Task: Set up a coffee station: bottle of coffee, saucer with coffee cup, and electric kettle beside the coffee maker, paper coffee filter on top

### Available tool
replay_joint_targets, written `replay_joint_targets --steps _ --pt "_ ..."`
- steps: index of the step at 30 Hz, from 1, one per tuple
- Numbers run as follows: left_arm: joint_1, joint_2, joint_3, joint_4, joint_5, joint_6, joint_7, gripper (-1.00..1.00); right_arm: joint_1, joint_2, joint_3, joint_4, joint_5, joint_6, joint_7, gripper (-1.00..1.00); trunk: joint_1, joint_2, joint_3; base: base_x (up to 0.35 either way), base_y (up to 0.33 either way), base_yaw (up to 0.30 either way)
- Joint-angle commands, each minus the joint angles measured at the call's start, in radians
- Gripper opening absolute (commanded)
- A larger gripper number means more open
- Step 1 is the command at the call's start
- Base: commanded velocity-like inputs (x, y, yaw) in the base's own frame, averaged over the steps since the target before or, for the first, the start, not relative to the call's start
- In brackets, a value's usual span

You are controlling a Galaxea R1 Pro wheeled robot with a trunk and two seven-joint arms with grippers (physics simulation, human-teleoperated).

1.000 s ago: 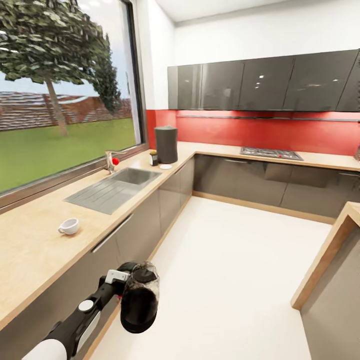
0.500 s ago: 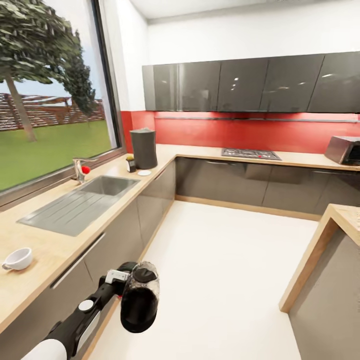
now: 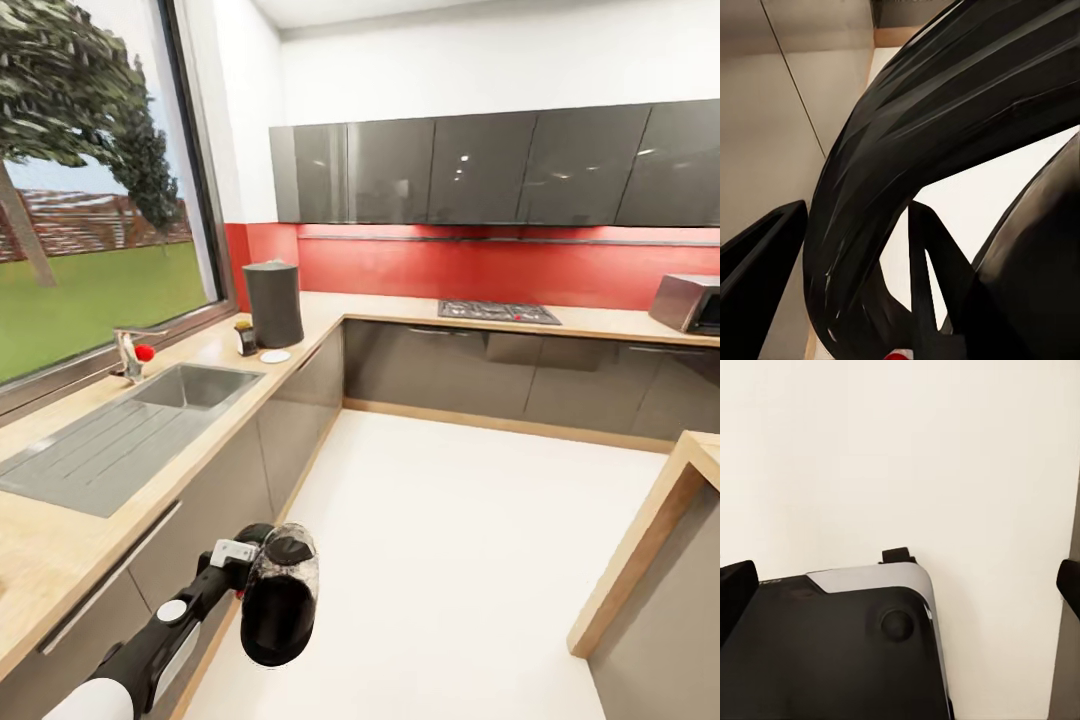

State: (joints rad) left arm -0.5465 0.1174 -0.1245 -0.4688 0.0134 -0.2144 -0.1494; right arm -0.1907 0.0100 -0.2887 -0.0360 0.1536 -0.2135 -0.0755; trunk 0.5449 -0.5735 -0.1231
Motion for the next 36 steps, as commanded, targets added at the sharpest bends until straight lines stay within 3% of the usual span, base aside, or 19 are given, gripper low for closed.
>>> replay_joint_targets --steps 1,13,36 --pt "-0.001 0.001 -0.003 0.000 0.002 -0.003 -0.001 -1.00 -0.001 0.001 -0.007 0.001 0.011 -0.003 -0.004 1.00 0.001 -0.001 -0.002 0.337 0.000 0.000" --pt "-0.001 0.001 -0.001 0.002 0.002 -0.003 -0.001 -1.00 -0.001 0.001 -0.007 -0.001 0.008 -0.003 -0.002 1.00 0.001 -0.001 -0.002 0.337 0.000 -0.028" --pt "-0.001 0.002 0.000 0.005 0.003 -0.003 -0.001 -1.00 -0.001 0.002 -0.008 -0.001 0.007 -0.003 -0.003 1.00 0.001 -0.001 -0.002 0.337 -0.019 -0.241"
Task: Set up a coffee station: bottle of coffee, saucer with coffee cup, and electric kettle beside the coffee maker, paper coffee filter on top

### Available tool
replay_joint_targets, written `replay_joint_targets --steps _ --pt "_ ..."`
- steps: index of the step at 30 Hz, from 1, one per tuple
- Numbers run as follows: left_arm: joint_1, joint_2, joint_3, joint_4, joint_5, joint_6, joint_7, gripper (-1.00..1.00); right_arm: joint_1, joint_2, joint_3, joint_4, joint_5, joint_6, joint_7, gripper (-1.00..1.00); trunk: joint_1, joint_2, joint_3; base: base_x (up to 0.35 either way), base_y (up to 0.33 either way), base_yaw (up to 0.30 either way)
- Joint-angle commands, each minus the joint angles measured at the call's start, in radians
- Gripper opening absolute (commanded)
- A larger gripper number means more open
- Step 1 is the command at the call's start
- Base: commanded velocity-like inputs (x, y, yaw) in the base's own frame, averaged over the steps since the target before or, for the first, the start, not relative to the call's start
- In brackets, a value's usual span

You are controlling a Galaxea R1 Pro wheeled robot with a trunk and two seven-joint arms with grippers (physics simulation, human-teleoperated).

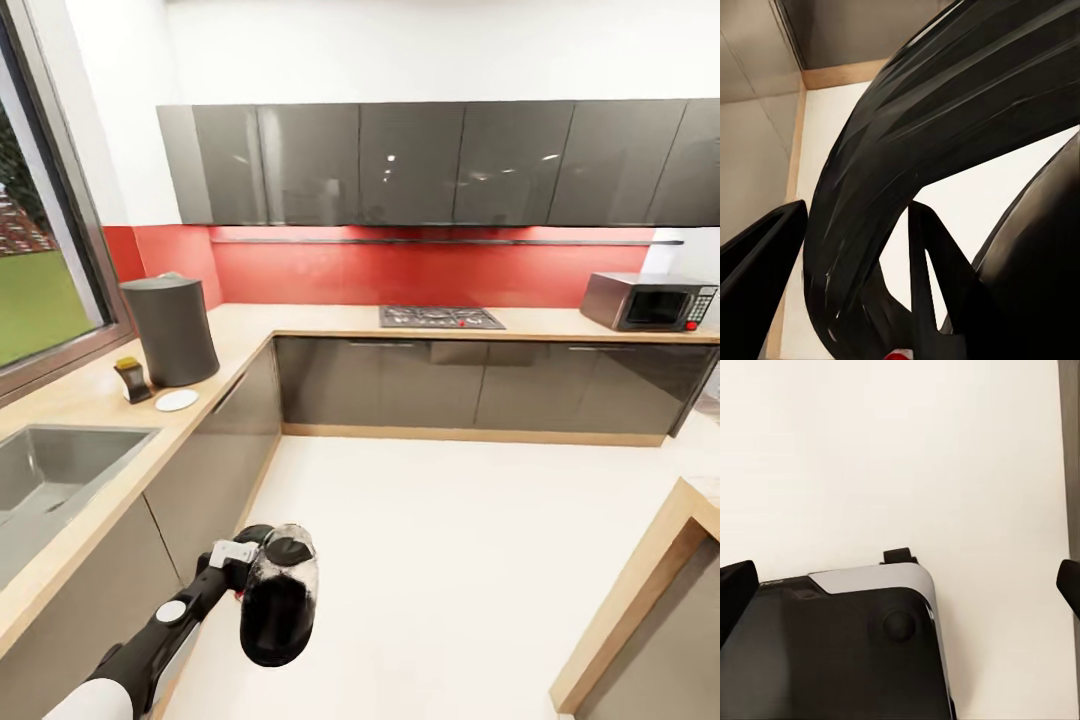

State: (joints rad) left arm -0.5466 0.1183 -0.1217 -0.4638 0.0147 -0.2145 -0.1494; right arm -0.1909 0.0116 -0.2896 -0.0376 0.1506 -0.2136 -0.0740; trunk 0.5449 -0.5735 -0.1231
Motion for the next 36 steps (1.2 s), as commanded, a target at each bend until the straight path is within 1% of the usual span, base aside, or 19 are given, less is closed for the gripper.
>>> replay_joint_targets --steps 1,36 --pt "-0.001 0.001 -0.003 0.000 0.002 -0.003 -0.001 -1.00 -0.001 0.000 -0.008 0.001 0.011 -0.003 -0.004 1.00 0.001 -0.001 -0.002 0.337 -0.074 -0.038" --pt "-0.001 0.000 -0.003 0.006 0.002 -0.003 -0.001 -1.00 -0.001 -0.001 -0.006 0.004 0.014 -0.003 -0.004 1.00 0.001 -0.001 -0.002 0.338 -0.007 -0.002"
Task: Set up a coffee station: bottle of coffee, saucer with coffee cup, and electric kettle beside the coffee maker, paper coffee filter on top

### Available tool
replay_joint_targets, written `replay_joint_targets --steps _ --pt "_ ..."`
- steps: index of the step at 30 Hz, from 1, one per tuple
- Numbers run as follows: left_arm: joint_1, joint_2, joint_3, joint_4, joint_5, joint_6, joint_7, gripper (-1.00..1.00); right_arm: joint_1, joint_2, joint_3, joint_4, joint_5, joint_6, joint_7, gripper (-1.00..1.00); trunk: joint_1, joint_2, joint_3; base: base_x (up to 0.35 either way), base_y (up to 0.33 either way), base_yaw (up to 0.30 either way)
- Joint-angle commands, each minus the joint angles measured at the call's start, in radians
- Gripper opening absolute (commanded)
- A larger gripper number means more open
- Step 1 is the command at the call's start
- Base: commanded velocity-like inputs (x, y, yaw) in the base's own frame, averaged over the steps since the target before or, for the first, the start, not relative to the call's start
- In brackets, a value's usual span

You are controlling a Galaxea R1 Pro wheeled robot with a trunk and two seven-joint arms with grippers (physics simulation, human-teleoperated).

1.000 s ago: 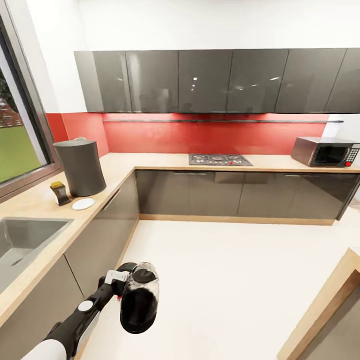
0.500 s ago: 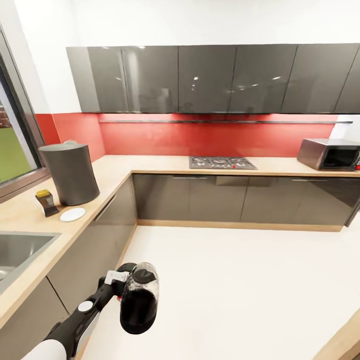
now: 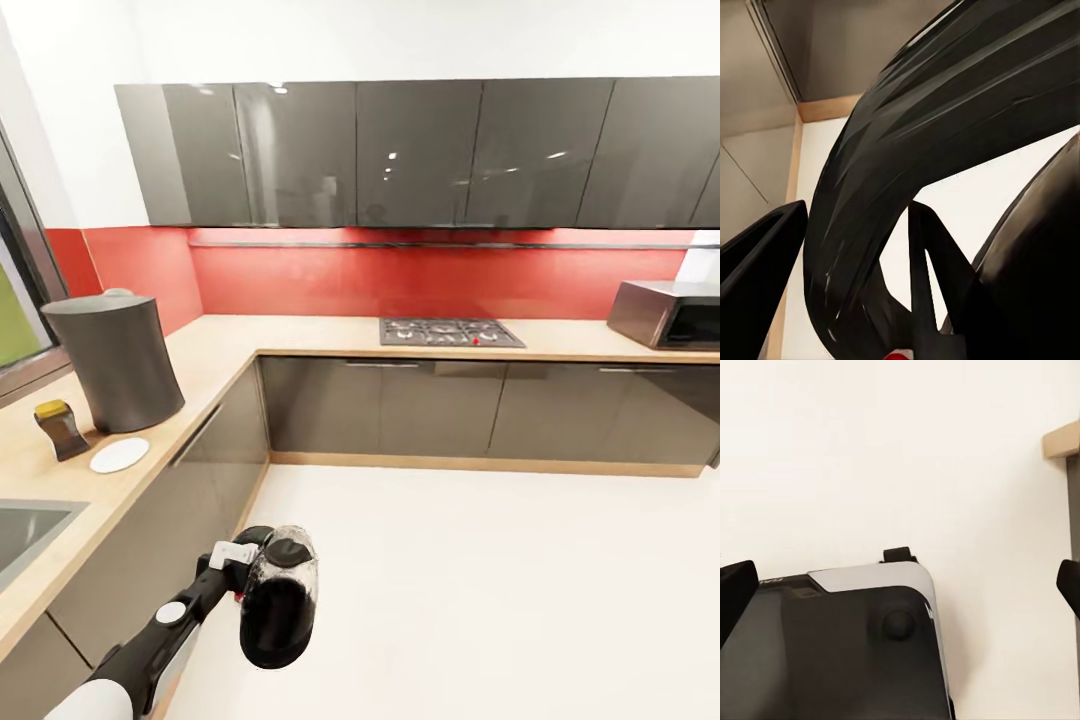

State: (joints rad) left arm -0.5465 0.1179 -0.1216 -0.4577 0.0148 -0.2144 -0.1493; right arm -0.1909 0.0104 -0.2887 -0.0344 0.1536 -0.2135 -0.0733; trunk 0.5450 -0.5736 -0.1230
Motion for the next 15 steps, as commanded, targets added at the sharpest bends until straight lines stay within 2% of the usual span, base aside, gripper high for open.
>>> replay_joint_targets --steps 1,15 --pt "-0.001 0.001 -0.003 0.000 0.002 -0.003 -0.001 -1.00 -0.001 0.000 -0.007 0.001 0.011 -0.003 -0.005 1.00 0.001 -0.001 -0.002 0.338 0.000 0.000" --pt "-0.001 0.001 -0.003 0.001 0.002 -0.003 -0.001 -1.00 -0.001 0.000 -0.007 0.001 0.011 -0.003 -0.005 1.00 0.001 -0.001 -0.002 0.338 0.000 0.000"
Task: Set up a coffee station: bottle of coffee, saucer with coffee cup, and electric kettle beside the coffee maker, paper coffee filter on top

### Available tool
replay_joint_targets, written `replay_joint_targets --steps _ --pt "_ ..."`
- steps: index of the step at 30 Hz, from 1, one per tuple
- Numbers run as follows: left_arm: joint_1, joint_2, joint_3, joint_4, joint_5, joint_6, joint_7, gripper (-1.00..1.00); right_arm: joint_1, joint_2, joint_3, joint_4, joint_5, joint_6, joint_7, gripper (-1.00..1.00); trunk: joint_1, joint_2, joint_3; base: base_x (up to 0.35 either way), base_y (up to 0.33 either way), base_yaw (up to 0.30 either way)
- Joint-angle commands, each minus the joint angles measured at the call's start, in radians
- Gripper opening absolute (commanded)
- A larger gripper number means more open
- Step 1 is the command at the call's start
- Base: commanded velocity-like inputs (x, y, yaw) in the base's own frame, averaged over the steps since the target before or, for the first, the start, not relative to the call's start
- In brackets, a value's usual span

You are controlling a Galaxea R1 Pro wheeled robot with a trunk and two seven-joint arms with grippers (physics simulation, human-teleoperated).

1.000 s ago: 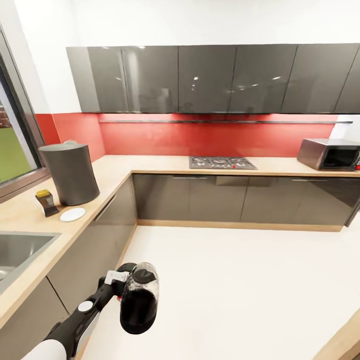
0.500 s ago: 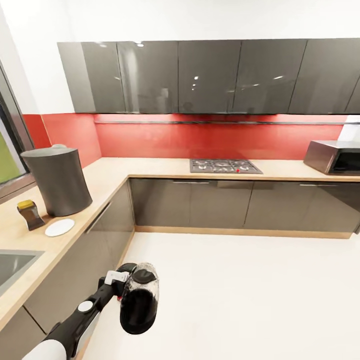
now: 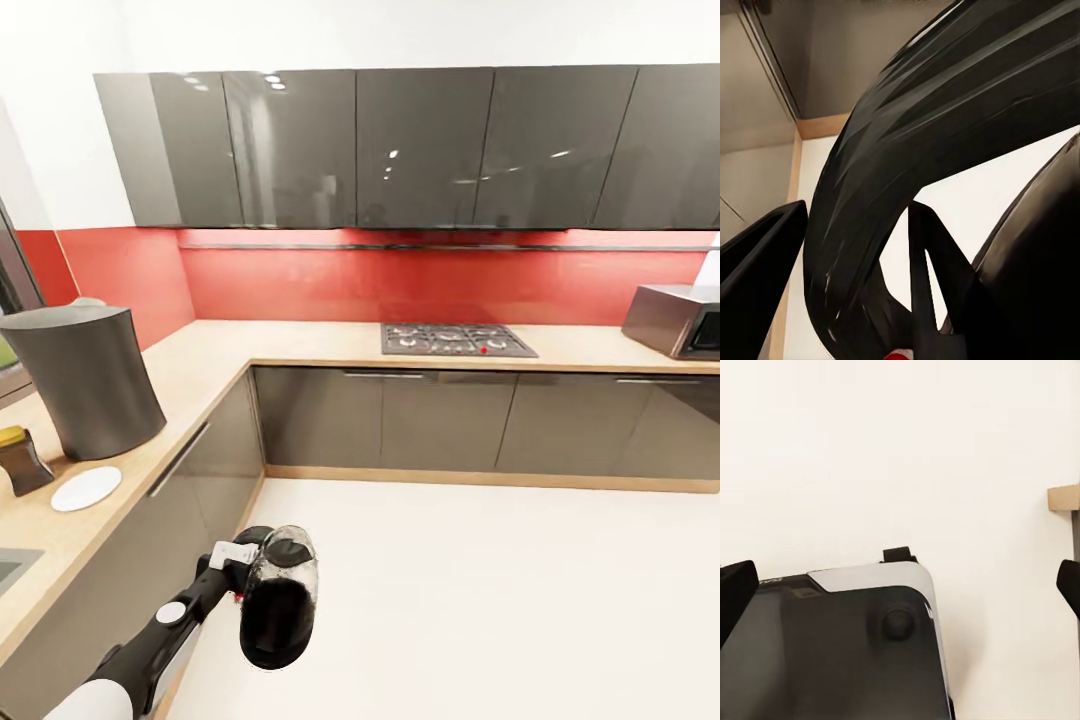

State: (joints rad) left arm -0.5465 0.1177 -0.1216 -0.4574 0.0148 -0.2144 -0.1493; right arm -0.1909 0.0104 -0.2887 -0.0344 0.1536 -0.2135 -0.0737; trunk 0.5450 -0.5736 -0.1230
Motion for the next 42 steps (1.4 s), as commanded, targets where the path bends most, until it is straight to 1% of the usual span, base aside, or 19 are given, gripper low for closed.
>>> replay_joint_targets --steps 1,11,23,28,31,37,42 --pt "-0.001 0.001 -0.003 0.000 0.002 -0.003 -0.001 -1.00 -0.001 0.000 -0.007 0.001 0.011 -0.003 -0.004 1.00 0.001 -0.001 -0.002 0.338 0.000 0.000" --pt "-0.001 0.000 -0.003 0.000 0.002 -0.003 -0.001 -1.00 -0.001 0.000 -0.007 0.001 0.011 -0.003 -0.004 1.00 0.001 -0.001 -0.002 0.337 -0.057 0.000" --pt "-0.001 0.001 -0.003 0.002 0.004 -0.004 -0.002 -1.00 -0.001 0.000 -0.007 0.001 0.010 -0.003 -0.004 1.00 0.001 -0.001 -0.002 0.310 -0.122 0.000" --pt "-0.001 0.001 -0.003 0.003 0.004 -0.057 -0.001 -1.00 -0.001 0.000 -0.007 0.001 0.010 -0.003 -0.006 1.00 0.001 -0.001 -0.002 0.288 -0.142 0.017" --pt "-0.001 0.000 -0.003 0.005 0.004 -0.064 -0.001 -1.00 -0.001 0.000 -0.007 0.001 0.010 -0.003 -0.006 1.00 0.001 -0.001 -0.002 0.288 -0.143 0.121" --pt "-0.001 0.000 -0.003 0.031 0.004 -0.074 -0.001 -1.00 -0.001 0.000 -0.007 0.001 0.010 -0.003 -0.007 1.00 0.001 -0.001 -0.002 0.285 -0.121 0.249" --pt "0.000 0.000 -0.003 0.056 0.004 -0.115 -0.001 -1.00 -0.001 0.000 -0.007 0.001 0.011 -0.002 -0.008 1.00 0.001 -0.001 -0.002 0.177 -0.021 0.275"
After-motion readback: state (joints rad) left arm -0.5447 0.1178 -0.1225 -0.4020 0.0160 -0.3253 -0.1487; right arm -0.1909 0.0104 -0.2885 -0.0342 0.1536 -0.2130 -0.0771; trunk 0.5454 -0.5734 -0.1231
